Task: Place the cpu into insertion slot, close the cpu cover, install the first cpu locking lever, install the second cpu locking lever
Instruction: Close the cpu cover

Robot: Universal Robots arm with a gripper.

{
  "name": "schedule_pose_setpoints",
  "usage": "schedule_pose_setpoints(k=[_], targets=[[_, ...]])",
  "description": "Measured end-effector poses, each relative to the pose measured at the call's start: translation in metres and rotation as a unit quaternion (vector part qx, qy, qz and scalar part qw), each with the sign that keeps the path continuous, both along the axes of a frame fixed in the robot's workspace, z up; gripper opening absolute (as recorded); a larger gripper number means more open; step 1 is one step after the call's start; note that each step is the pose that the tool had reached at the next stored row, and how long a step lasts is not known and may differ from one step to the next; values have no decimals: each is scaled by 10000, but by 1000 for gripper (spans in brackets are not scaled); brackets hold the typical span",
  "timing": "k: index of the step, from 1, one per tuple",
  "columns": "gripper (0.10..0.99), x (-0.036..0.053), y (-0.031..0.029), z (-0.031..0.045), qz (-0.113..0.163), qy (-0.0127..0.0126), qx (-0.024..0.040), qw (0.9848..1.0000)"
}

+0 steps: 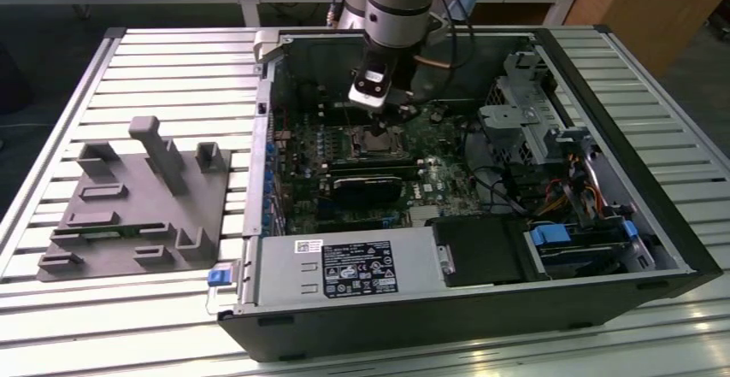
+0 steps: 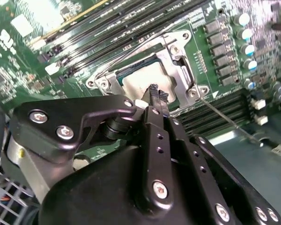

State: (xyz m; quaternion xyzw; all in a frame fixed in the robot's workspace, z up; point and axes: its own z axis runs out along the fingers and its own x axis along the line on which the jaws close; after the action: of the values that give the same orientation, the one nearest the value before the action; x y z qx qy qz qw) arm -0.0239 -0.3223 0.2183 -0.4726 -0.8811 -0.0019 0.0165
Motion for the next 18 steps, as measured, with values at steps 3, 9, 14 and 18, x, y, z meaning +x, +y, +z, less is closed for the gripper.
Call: schedule_pose_setpoints(k=[3, 9, 14, 18], targets=[[106, 0, 0, -2, 278, 0, 0, 9996], [106, 0, 0, -7, 816, 0, 0, 9967], [106, 0, 0, -11, 1272, 0, 0, 9919], [106, 0, 0, -14, 1635, 0, 0, 9865]])
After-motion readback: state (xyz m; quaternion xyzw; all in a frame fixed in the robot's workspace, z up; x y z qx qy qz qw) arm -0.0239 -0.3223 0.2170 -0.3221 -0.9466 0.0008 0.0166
